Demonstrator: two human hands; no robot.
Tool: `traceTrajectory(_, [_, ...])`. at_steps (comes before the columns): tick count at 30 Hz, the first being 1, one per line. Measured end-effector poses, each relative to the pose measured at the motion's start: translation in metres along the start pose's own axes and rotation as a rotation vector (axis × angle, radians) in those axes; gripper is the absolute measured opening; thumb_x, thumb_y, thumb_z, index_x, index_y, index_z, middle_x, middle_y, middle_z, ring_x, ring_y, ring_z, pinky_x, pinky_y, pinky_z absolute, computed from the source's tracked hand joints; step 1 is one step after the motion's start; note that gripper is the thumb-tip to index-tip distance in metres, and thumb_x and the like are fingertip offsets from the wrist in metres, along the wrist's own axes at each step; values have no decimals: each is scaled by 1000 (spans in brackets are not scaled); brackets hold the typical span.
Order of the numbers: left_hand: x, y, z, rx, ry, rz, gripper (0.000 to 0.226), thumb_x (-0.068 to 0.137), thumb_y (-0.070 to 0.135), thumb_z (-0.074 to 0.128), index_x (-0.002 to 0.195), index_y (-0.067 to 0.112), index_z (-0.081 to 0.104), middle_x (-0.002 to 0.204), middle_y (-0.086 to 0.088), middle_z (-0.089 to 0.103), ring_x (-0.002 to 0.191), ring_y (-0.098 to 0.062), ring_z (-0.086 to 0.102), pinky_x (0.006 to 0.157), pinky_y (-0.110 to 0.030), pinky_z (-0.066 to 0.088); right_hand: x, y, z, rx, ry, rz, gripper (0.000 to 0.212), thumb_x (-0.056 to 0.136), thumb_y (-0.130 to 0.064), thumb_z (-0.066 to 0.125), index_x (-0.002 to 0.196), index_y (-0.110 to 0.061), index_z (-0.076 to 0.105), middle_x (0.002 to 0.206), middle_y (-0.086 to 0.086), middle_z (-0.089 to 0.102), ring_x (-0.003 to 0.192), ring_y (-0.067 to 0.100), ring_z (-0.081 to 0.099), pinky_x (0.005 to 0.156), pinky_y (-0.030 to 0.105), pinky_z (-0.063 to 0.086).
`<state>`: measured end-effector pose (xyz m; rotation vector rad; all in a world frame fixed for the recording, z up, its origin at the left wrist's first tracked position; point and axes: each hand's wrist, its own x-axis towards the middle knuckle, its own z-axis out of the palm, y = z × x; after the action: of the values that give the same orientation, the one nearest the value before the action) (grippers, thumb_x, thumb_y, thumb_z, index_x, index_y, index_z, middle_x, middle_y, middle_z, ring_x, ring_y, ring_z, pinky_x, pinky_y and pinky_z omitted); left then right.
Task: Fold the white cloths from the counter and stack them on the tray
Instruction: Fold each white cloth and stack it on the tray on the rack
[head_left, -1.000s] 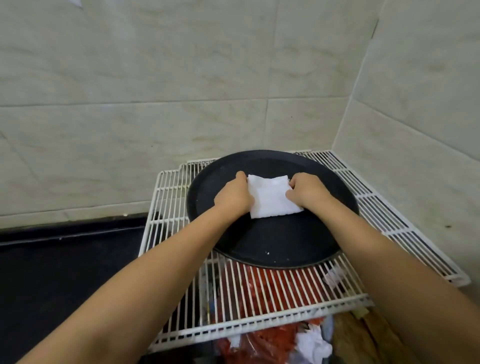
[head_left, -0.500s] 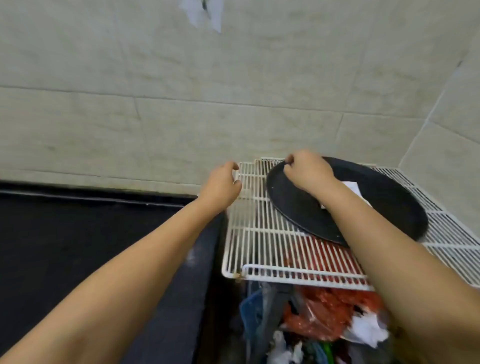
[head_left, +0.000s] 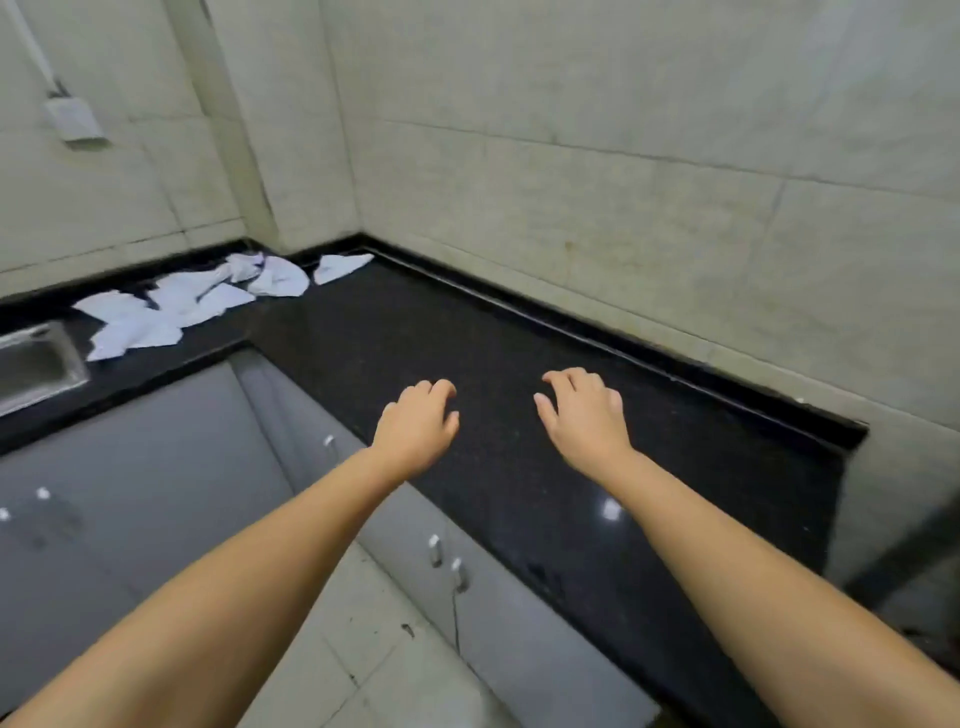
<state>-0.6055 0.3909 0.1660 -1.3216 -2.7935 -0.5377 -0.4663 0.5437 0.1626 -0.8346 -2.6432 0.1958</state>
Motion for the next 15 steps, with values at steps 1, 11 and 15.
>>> traceTrajectory(1, [-6, -27, -2, 37, -12, -42, 33, 96, 30, 44, 126, 16, 48, 118, -7, 54, 111, -28, 50, 90, -41, 42, 4, -21, 18, -8, -34, -37, 42, 100, -39, 35, 135, -18, 44, 137, 3, 46, 126, 24, 42, 101, 40, 33])
traceTrajectory(11, [-32, -212, -2, 147, -75, -349, 39, 98, 37, 39, 131, 16, 45, 129, -8, 51, 122, -27, 46, 95, -39, 38, 58, -177, 149, -52, -311, -317, 42, 99, -39, 34, 135, -19, 42, 141, 3, 41, 130, 23, 38, 107, 42, 26])
traceTrajectory(15, [1, -264, -4, 171, -108, -396, 38, 98, 34, 39, 131, 17, 44, 130, -8, 50, 121, -27, 46, 94, -39, 39, 110, -212, 187, -58, -349, -364, 42, 100, -39, 32, 137, -21, 39, 142, 2, 40, 131, 22, 37, 108, 41, 25])
